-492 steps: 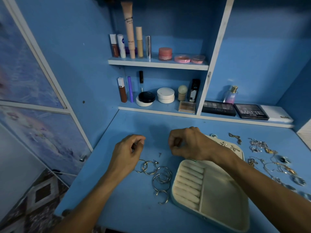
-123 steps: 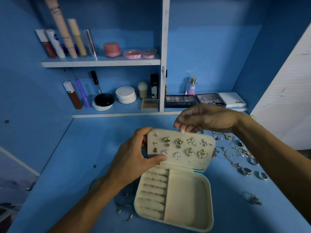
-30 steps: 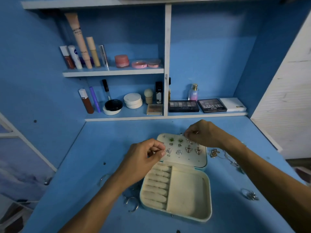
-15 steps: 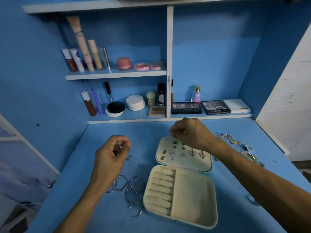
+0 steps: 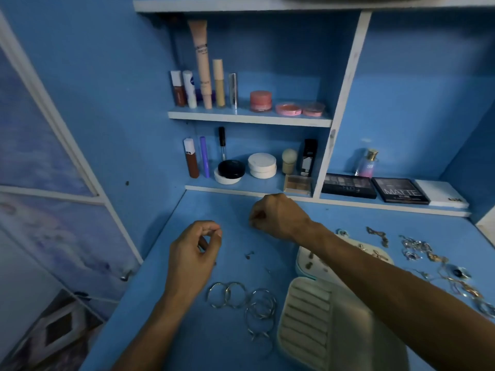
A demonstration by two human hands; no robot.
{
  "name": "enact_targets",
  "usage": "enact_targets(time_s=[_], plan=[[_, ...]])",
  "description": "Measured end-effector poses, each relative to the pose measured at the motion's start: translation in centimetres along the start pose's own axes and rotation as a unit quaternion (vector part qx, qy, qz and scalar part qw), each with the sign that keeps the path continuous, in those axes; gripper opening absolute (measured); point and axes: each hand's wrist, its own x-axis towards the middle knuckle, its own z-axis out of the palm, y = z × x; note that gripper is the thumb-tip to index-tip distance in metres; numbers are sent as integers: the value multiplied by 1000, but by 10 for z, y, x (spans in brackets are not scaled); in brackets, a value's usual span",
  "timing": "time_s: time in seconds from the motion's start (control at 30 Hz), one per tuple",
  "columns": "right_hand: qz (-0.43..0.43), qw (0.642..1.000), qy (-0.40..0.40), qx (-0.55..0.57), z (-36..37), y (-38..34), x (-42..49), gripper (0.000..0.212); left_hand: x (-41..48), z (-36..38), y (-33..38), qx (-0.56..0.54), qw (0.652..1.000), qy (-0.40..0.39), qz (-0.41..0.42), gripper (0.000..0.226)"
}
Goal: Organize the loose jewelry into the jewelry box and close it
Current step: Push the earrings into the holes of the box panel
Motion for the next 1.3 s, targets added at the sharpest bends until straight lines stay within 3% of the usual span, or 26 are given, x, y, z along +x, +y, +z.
enact_targets(time_s=[0.67,0.83,1.07,1.3], plan=[[-31,982,-72,-169,7,-14,-2,17,-3,0,-8,33,997,-41,49,16],[20,993,-73,-90,-10,8,-20,11,-6,0,0,-5,997,-68,23,14],[89,996,3,15,-56,66,-86,14,-12,29,42,-8,975,-207,78,13],[160,985,46,40,-58,96,-134,13,-29,75,83,-24,952,-272,136,6]])
